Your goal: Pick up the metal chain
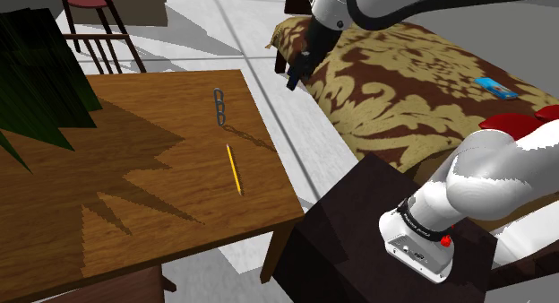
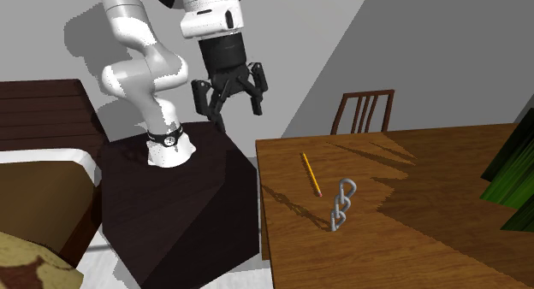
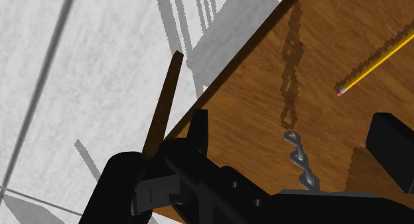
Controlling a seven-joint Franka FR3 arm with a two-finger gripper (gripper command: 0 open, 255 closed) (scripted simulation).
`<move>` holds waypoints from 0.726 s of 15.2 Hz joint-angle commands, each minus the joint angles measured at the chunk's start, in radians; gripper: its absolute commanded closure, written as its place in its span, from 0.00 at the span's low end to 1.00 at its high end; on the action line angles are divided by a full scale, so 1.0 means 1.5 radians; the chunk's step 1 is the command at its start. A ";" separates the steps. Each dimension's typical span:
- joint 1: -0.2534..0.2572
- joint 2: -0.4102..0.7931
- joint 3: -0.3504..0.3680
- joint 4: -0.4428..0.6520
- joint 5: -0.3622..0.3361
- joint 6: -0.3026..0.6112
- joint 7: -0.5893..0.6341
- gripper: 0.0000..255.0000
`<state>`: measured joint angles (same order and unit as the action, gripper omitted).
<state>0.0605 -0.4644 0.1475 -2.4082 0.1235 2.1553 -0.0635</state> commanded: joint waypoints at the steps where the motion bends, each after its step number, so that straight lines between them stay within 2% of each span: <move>1: 0.002 0.036 0.011 0.000 -0.003 0.049 0.005 0.00; 6: 0.003 0.152 0.045 0.035 -0.029 0.156 0.034 0.00; 11: 0.002 0.276 0.074 0.095 -0.088 0.243 0.082 0.00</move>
<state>0.0637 -0.0905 0.2518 -2.2802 0.0128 2.4867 0.0448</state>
